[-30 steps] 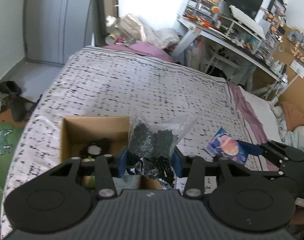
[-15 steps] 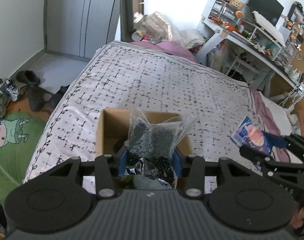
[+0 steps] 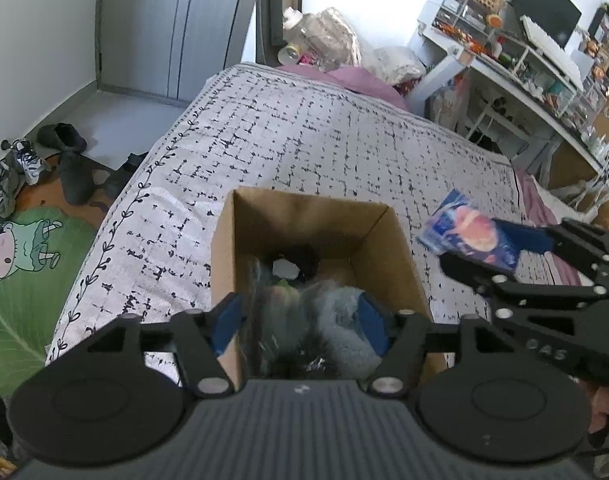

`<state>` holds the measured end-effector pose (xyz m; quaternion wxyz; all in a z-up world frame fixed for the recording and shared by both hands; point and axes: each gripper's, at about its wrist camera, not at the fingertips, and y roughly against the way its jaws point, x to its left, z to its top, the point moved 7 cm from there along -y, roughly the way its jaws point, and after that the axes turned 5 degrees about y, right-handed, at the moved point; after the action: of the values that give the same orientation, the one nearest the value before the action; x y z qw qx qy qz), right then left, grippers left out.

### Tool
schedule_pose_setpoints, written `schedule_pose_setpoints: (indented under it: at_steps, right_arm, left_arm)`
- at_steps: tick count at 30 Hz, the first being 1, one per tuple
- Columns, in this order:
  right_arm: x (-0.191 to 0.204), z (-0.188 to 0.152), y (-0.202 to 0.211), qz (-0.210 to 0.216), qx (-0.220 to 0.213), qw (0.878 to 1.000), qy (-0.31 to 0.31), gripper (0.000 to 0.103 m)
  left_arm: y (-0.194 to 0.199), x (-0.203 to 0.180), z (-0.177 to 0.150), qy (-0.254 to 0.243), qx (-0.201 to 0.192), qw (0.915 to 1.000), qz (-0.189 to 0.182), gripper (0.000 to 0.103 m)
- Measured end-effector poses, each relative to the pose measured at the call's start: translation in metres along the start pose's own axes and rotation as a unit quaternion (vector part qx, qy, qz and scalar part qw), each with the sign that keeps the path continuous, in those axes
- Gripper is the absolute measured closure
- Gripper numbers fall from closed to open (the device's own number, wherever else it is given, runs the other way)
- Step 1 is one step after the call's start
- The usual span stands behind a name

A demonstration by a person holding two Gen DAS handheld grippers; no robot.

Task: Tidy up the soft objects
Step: 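Drop the tissue pack into the box with the right gripper and open the left gripper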

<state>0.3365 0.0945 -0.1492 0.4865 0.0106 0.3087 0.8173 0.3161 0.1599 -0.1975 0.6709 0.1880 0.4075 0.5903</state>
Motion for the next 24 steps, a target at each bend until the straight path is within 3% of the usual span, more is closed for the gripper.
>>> schedule_pose_setpoints:
  at_steps: [9,13,24]
  right_arm:
    - [0.004,0.011,-0.015,-0.003,-0.001,1.0,0.007,0.045]
    - [0.005,0.012,-0.015,-0.013,-0.005,1.0,0.022,0.03]
    - [-0.011,-0.023,-0.002,-0.012,0.021,1.0,-0.012,0.029]
  left_arm:
    - [-0.002,0.01,0.009,0.031,-0.009,0.9994,-0.01,0.035]
    - [-0.004,0.012,0.011,0.036,-0.01,0.9992,-0.013,0.035]
    - [-0.013,-0.002,0.002,0.011,0.002,0.9999,-0.002,0.027]
